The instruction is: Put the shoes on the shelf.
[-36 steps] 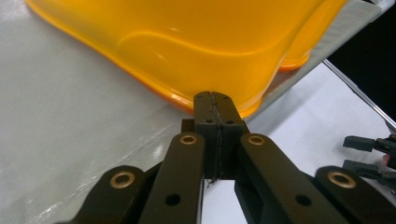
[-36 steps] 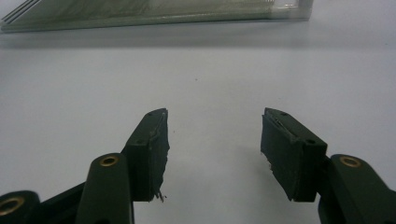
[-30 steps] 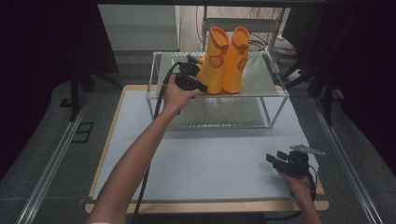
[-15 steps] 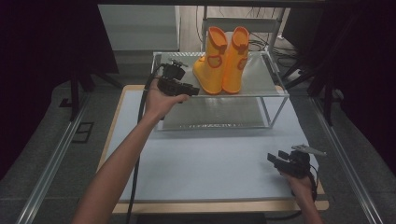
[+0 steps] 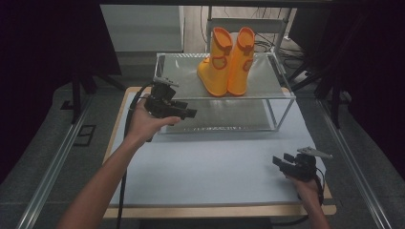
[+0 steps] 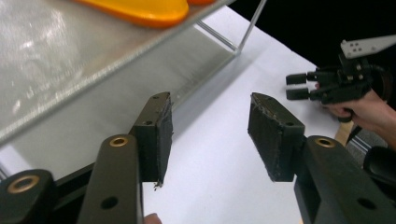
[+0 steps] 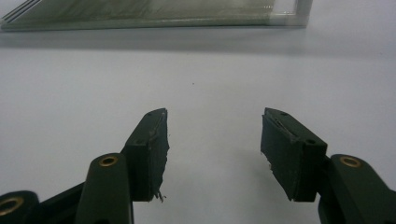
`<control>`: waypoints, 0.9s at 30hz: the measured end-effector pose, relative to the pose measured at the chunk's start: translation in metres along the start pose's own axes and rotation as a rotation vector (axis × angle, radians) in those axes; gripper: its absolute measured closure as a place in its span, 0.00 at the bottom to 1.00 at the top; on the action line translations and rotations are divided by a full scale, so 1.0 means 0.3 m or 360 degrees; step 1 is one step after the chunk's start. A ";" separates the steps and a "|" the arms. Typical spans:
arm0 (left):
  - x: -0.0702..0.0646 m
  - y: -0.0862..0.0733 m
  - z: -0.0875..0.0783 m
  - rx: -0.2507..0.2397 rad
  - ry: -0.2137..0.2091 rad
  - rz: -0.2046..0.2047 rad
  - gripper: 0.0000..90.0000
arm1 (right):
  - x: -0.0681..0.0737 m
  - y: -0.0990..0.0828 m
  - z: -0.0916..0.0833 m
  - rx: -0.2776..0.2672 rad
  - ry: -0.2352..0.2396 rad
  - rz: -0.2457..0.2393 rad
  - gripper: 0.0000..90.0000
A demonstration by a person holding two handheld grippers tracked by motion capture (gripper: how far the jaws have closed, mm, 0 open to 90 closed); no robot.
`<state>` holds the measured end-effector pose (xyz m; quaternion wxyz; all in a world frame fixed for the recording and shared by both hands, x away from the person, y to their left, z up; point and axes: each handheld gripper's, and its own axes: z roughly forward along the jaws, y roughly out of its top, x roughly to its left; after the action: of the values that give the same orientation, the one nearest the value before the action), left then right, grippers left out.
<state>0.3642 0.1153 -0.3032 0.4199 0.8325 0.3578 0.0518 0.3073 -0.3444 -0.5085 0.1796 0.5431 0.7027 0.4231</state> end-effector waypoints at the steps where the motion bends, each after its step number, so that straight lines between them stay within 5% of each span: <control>1: -0.010 -0.013 -0.006 0.0000 -0.0006 0.0008 0.54 | 0.001 0.000 -0.001 0.0004 0.0002 -0.0004 0.46; 9: -0.054 -0.129 -0.044 -0.0012 -0.0047 0.0035 0.53 | 0.006 0.002 0.004 0.0015 0.0016 -0.0035 0.46; 13: -0.045 -0.183 -0.047 -0.0008 -0.0002 0.0034 0.53 | 0.007 0.002 0.007 0.0018 0.0018 -0.0038 0.46; 27: 0.037 -0.427 0.021 0.0000 0.0005 -0.0127 0.52 | 0.012 -0.001 0.015 0.0031 0.0026 -0.0055 0.46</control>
<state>0.3040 0.1683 -0.4039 0.4210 0.8175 0.3912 0.0363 0.3090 -0.3393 -0.5106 0.1759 0.5290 0.7175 0.4176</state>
